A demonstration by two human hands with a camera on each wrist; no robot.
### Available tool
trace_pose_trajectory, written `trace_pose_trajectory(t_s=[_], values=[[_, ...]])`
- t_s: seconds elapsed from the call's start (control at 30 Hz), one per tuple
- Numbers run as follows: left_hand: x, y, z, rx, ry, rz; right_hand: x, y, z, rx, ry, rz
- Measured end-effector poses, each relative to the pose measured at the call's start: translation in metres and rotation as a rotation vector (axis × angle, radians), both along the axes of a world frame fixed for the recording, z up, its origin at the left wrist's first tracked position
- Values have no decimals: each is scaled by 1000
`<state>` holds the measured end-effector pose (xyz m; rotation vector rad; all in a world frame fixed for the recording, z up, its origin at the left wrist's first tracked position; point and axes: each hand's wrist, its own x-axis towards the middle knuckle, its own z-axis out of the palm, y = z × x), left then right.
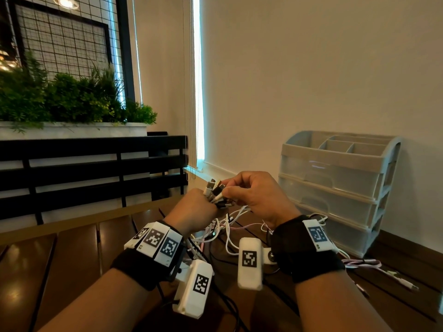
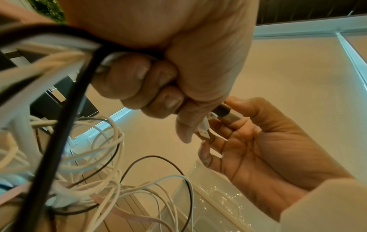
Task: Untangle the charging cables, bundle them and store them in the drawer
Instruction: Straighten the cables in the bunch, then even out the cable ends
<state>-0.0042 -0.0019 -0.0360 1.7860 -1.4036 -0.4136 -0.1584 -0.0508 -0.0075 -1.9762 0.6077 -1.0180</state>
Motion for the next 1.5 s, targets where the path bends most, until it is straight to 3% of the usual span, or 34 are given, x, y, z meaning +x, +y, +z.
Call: trace_pose_trajectory(t_s=[0.17, 0.33, 0.53, 0.6, 0.77, 1.0, 1.1, 1.27, 1.4, 1.5], values=[[0, 1, 1, -9, 27, -27, 1, 3, 5, 74, -153, 64], [-4, 3, 2, 6, -50, -151, 6, 18, 4, -86, 91, 166], [-7, 6, 1, -3, -46, -95, 19, 22, -4, -141, 203, 188], [-7, 8, 3, 3, -28, -129, 17, 19, -5, -61, 165, 208], [-8, 14, 14, -44, 14, -183, 11, 8, 0, 168, -204, 215], [-10, 21, 20, -45, -11, -228, 14, 12, -1, 251, -173, 286], [-13, 23, 22, -22, -93, -280, 15, 10, -2, 208, -171, 261], [-15, 25, 22, -34, -73, -284, 11, 11, 0, 130, -152, 224], [-20, 26, 22, -48, -65, -266, 12, 24, 6, -48, -18, 172], [-22, 26, 16, -38, 51, -179, 17, 25, 3, -150, 71, 185]])
